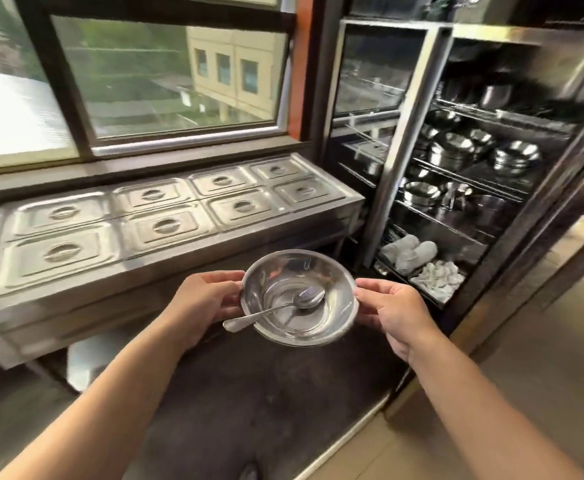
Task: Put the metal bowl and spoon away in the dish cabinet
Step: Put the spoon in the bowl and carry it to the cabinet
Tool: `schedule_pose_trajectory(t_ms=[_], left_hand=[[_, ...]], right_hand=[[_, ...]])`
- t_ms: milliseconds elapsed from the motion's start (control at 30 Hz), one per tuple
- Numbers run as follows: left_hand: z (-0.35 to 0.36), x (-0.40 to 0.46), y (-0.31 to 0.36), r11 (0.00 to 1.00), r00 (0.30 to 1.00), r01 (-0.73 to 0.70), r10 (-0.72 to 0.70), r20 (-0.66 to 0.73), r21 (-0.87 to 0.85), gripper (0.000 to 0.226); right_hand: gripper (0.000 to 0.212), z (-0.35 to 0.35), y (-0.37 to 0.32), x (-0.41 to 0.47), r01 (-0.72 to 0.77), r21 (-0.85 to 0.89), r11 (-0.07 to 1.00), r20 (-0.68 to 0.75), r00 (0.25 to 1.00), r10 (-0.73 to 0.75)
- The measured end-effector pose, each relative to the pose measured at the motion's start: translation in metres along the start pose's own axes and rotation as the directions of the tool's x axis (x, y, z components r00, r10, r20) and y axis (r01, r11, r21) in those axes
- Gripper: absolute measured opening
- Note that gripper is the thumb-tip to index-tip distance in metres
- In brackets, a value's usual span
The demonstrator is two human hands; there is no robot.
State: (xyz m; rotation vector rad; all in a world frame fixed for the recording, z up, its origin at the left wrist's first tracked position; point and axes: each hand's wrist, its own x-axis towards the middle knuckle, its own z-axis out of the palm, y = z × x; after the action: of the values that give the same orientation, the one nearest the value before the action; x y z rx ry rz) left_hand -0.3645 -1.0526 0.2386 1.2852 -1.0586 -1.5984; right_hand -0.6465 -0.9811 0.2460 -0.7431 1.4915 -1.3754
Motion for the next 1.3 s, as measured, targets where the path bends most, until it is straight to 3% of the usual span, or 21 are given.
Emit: schedule_pose_trajectory(t_ms=[333, 667, 867, 1300], left_hand=[[0.08, 0.172, 0.088, 0.999, 0.942, 0.04, -0.032, 0.334, -0.017, 0.019], [0.165, 0.29, 0.125, 0.997, 0.871, 0.011, -0.049, 0.489, 0.081, 0.02], [0.217, 0.354, 0.131, 0.994, 0.846, 0.005, -0.061, 0.53, 0.106, 0.023], [0.388, 0.517, 0.161, 0.988, 0.882, -0.038, -0.036, 0.471, 0.149, 0.021]], right_hand=[[0.014, -0.016, -0.057, 0.112, 0.061, 0.078, 0.995, -0.286, 0.957, -0.036], [0.018, -0.048, -0.089, 0.186, 0.134, 0.122, 0.983, -0.491, 0.869, -0.057], [0.013, -0.079, -0.104, 0.246, 0.185, 0.164, 0.969, -0.525, 0.848, -0.073], [0.014, -0.191, -0.141, 0.456, 0.173, 0.227, 0.958, -0.537, 0.843, -0.025]])
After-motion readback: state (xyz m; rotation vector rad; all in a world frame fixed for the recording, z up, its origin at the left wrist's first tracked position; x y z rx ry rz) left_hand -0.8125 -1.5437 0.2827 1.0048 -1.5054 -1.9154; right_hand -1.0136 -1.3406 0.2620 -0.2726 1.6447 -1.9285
